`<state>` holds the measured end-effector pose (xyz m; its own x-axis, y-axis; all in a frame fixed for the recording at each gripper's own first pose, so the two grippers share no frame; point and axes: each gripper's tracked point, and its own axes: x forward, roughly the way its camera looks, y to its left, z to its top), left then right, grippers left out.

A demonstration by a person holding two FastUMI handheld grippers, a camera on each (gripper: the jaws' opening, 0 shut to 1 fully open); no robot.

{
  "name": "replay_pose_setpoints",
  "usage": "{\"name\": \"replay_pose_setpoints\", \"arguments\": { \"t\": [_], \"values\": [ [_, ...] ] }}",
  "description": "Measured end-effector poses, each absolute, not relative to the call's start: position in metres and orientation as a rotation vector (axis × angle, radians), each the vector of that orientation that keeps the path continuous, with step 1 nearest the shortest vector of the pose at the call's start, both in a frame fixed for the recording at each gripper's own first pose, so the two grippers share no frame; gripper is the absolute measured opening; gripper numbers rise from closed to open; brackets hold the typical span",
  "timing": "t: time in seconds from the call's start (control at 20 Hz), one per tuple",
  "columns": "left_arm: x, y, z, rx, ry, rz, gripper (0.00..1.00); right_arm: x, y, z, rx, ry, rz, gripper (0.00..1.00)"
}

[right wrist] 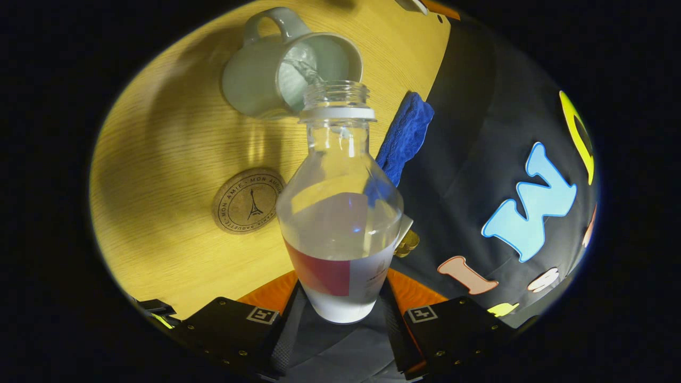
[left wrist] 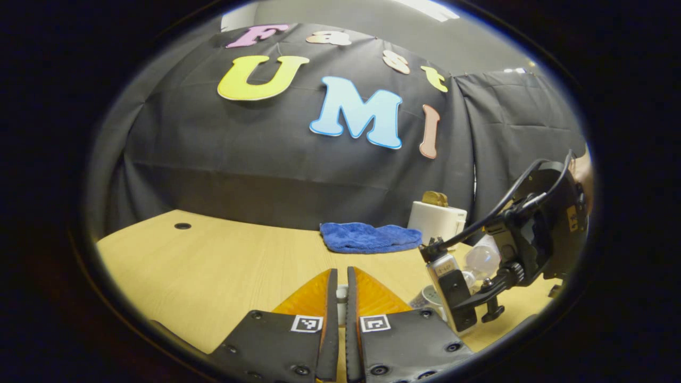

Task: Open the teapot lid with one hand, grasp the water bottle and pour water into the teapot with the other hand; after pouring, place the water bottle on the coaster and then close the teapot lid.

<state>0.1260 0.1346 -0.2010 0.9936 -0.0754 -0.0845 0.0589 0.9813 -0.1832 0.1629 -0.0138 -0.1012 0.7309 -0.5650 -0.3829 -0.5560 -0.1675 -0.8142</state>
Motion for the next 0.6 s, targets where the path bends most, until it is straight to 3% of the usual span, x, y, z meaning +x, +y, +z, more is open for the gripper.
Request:
{"name": "replay_pose_setpoints", "arguments": {
  "t": [0.6],
  "values": [
    [0.12,0.137,-0.195,-0.238,0.036,-0.051,0.12,0.169,-0.015,-0.083,-1.915,0.866,-0.047,0.72]
  ]
}}
